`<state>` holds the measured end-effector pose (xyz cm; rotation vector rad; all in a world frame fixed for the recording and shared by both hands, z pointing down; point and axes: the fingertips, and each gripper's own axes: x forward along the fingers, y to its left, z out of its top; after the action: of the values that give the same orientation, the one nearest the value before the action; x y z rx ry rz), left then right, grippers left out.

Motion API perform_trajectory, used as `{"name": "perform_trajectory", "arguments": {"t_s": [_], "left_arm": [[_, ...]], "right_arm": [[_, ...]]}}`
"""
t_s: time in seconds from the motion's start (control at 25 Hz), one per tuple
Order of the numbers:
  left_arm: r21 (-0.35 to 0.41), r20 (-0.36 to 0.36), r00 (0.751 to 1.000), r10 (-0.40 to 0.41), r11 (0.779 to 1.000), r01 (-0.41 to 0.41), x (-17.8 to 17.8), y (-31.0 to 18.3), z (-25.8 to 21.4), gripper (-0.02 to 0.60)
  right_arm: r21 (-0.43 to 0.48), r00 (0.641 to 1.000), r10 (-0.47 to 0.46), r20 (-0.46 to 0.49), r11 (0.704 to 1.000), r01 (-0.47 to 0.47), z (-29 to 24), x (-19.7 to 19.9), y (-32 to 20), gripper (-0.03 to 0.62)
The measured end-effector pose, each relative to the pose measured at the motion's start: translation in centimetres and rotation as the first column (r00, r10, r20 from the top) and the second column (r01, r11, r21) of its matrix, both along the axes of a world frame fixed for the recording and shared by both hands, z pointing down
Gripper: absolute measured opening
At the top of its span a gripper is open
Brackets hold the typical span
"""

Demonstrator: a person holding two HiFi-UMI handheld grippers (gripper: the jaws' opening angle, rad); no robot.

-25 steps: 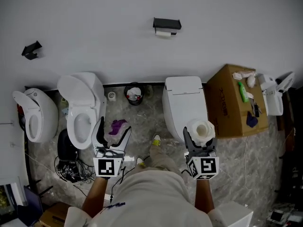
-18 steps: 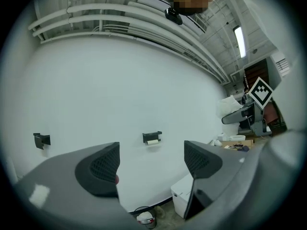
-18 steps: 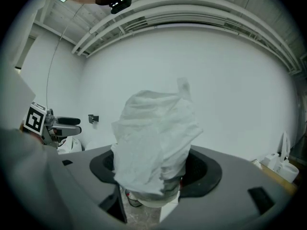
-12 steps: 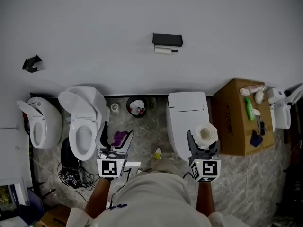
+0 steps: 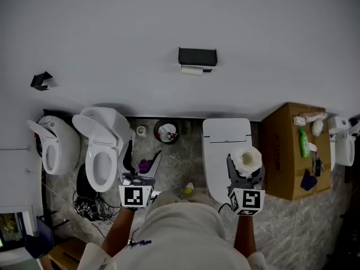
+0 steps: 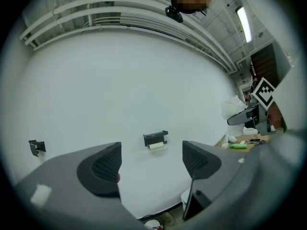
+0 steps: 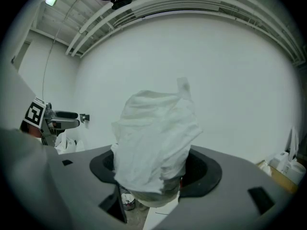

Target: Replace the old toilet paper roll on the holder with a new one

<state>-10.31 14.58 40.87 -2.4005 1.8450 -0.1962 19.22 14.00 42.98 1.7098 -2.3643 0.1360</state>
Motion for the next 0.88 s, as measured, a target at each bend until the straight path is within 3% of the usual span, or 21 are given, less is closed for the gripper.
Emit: {"name": "perform_trajectory", "arguments": {"t_s": [0.28,0.64,0.88], "left_arm": [[-0.043,0.053,0.999,-0.003,0.999,0.005,1.5,-2.1,0.6,0.396],[-0.035,0.003,0.999,0.047,0.998,-0.047,1.7,-7.9,1.7,0.396],[0.013,0.013,0.994,0.111,0.994,-0.111,0.6,-13.9,1.7,0.393]], "right_arm": [[-0.045,1.000,-0.024,0.008,0.999,0.024,1.7,0.8,-2.6,0.316],[-0.045,1.000,0.003,-0.006,0.999,-0.004,2.4,-0.2,-6.8,0.317],[0.008,0.999,0.021,-0.037,1.000,-0.021,0.0,-2.5,-12.2,0.316]]}}
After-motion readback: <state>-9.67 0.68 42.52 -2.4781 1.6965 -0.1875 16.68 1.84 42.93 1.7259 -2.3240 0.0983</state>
